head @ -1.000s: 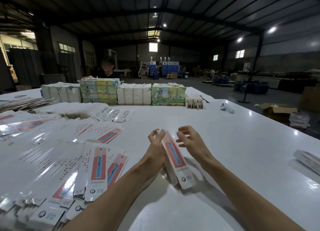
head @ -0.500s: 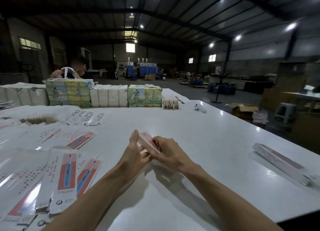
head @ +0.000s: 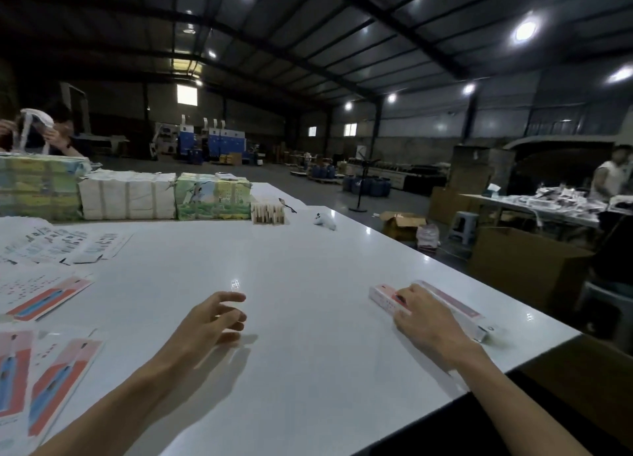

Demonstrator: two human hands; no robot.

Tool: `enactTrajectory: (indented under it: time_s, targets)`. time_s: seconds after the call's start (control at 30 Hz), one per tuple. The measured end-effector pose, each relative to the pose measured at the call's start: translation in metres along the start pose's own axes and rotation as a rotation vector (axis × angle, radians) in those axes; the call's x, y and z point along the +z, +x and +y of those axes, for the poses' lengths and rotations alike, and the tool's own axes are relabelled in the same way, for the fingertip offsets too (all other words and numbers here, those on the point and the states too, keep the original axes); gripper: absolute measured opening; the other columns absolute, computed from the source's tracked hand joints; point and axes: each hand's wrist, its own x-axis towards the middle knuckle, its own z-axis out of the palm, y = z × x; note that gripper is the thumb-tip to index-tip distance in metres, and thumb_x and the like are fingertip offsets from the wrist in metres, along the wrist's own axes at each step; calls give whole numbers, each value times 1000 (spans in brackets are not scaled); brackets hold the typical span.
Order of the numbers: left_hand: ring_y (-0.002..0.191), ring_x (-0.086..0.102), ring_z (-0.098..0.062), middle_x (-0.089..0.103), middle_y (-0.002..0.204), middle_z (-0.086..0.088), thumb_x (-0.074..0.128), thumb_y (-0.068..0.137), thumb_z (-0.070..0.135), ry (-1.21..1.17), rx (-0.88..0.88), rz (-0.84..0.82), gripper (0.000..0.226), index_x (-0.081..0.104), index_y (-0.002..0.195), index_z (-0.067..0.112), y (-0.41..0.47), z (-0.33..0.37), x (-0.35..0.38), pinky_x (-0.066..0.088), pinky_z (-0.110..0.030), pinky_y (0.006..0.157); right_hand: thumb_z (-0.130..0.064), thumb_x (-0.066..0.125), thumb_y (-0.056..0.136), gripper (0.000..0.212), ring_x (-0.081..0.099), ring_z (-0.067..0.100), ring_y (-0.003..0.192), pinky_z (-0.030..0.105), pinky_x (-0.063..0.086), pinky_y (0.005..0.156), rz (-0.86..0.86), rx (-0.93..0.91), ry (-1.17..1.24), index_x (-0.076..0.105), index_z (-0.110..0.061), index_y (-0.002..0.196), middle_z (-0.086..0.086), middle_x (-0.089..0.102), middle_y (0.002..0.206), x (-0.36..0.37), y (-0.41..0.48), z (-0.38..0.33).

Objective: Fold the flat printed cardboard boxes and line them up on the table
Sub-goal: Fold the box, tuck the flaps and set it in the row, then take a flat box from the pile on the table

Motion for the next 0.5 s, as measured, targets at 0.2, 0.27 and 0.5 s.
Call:
enactTrajectory:
  time_s: [0.2, 0.27, 0.5]
  targets:
    - [91, 69, -27, 74, 89, -16, 54, 106, 2, 90, 25, -42, 23, 75, 114, 7, 3, -1, 2, 58, -40, 92, -31, 49, 105, 44, 57, 17, 123, 35, 51, 102, 34, 43, -218, 52, -26, 149, -1, 56, 147, -10, -7, 36]
    - [89, 70, -26, 75, 88, -15, 54, 106, 3, 98, 33, -40, 23, 75, 113, 8, 3, -2, 1, 59, -33, 87, -29, 51, 105, 49, 53, 19, 129, 37, 48, 108, 36, 73, -226, 48, -26, 154, 0, 54, 149, -12, -9, 45]
    - [88, 71, -35, 76, 92, -19, 55, 106, 2, 126, 27, -48, 23, 76, 112, 8, 6, -4, 1, 57, -43, 95, -20, 58, 103, 37, 49, 22, 133, 36, 41, 113, 153, 22, -176, 59, -16, 140, 3, 58, 144, -12, 0, 15]
